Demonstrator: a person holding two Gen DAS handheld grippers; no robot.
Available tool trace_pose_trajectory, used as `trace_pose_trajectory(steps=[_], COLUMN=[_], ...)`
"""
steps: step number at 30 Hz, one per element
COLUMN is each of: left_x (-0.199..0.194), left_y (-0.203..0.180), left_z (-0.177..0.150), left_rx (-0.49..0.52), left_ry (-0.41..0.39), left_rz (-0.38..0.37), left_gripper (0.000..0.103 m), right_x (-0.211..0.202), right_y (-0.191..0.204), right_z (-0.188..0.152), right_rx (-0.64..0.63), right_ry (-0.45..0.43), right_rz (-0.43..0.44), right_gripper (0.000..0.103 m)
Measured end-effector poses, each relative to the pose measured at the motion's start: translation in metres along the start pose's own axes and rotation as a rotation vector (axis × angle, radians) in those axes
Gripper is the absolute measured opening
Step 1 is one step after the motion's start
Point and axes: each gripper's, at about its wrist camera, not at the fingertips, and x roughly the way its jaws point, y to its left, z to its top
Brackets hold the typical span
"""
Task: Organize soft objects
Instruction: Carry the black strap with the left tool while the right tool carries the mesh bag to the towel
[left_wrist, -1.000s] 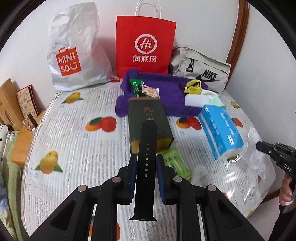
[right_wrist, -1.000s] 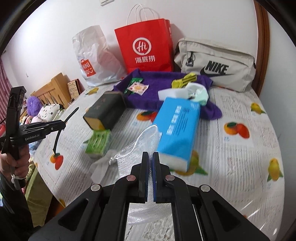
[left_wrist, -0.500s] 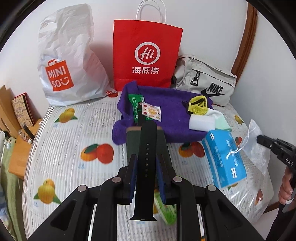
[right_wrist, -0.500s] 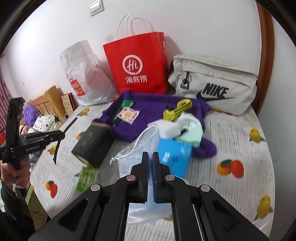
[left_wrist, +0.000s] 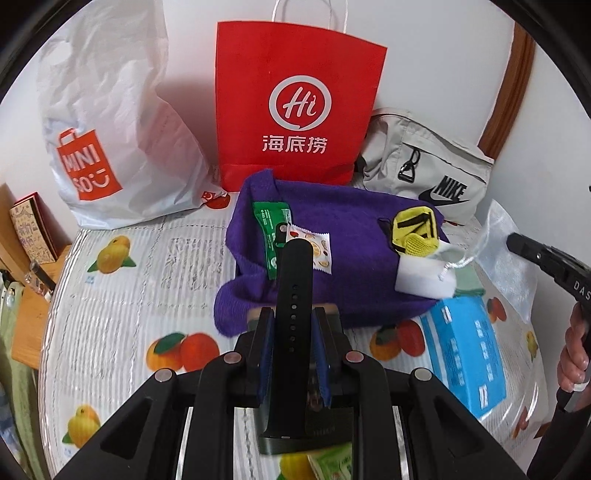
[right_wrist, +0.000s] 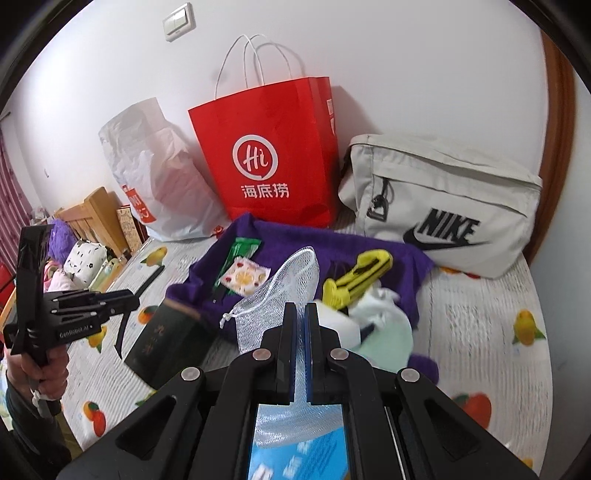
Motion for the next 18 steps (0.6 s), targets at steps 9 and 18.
trace_pose_trajectory(steps=[9,18], left_x=[0.034,0.059], left_y=[-0.005,-0.001], left_z=[0.03,0.049], left_rx=[0.008,-0.007], left_ry=[0.024,0.042], left_rz=[-0.014,-0.002], left_gripper=[0.02,0.02], right_x=[0.056,0.122], right_y=[-0.005,-0.011], right_z=[0.039,0.051], right_rx=[0.009,0.024], right_ry=[0.039,0.131], right_rz=[0.024,0.047], right_gripper=[0.004,0.004])
